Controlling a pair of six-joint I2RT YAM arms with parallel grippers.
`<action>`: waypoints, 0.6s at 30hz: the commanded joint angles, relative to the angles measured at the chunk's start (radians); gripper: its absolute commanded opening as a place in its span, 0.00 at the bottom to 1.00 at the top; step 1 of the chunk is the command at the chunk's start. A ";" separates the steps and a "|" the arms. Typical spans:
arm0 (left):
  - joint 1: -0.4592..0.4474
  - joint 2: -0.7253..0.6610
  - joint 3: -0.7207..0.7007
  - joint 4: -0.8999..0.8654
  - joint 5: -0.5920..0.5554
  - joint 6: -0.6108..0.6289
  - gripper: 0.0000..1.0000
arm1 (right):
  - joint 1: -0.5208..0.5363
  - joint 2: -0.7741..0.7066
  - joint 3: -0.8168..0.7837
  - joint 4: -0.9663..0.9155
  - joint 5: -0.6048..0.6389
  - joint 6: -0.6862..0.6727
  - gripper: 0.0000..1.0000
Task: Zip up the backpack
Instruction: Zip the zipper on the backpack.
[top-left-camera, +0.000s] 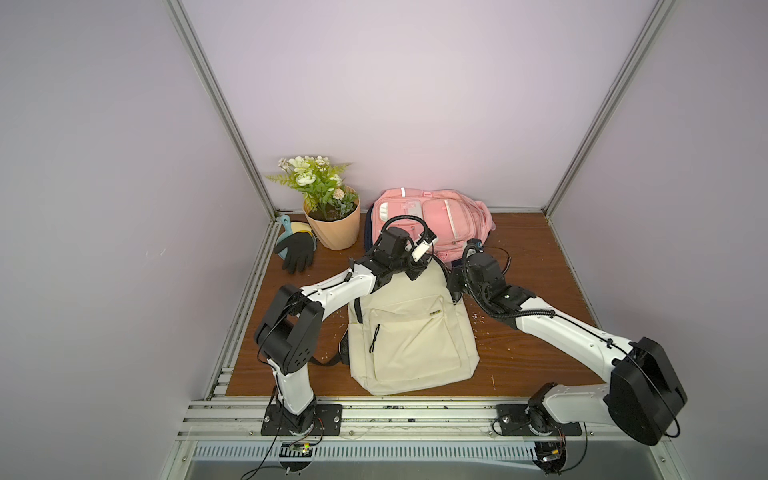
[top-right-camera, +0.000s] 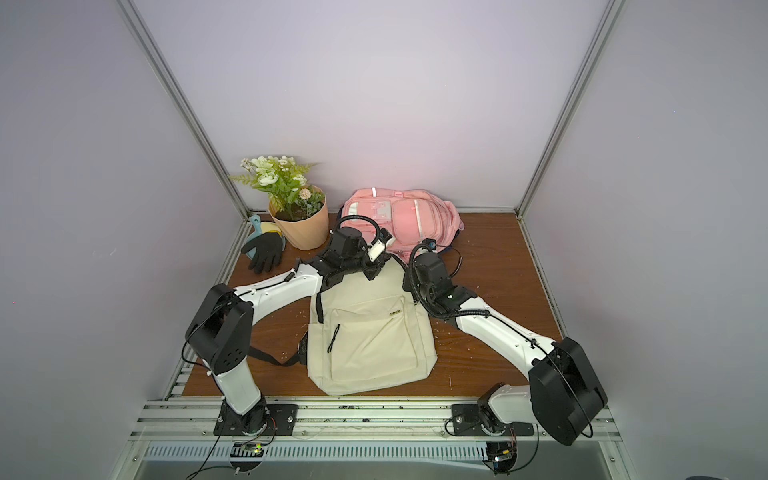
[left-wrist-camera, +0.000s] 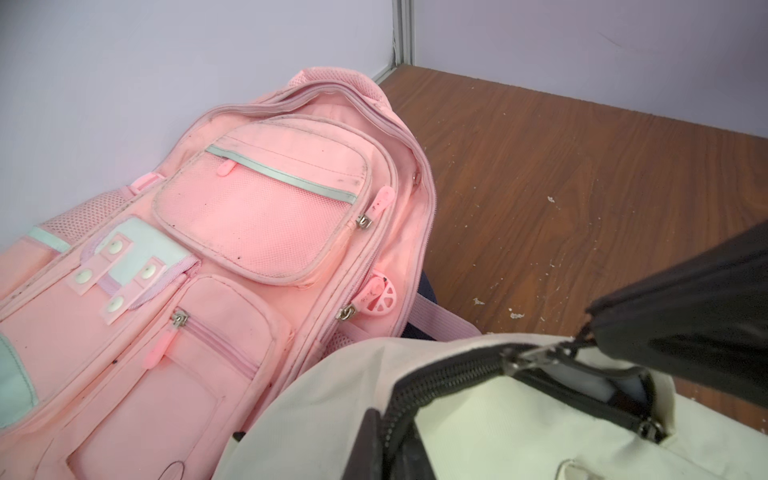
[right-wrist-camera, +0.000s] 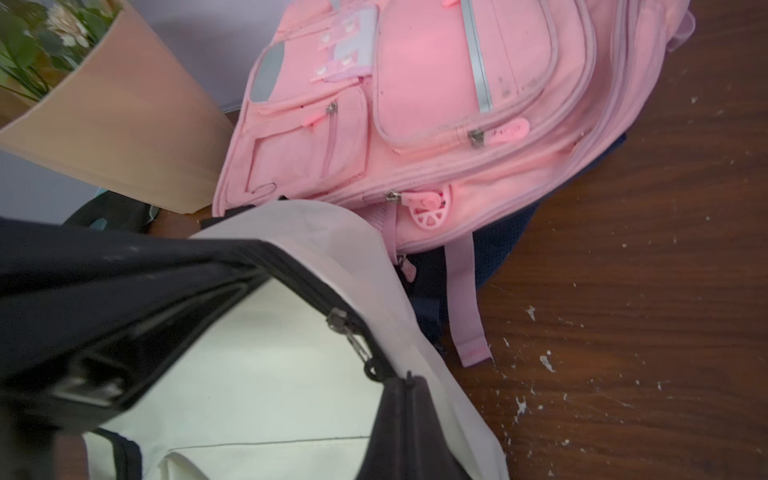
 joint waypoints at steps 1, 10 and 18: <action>0.041 -0.036 0.019 0.050 -0.056 -0.028 0.00 | -0.008 -0.040 -0.047 -0.017 -0.026 0.064 0.00; 0.084 0.006 0.095 0.050 -0.205 -0.100 0.00 | 0.000 -0.111 -0.168 -0.063 -0.029 0.132 0.00; 0.094 0.057 0.209 0.002 -0.175 -0.139 0.04 | 0.006 -0.138 -0.224 -0.088 -0.028 0.169 0.00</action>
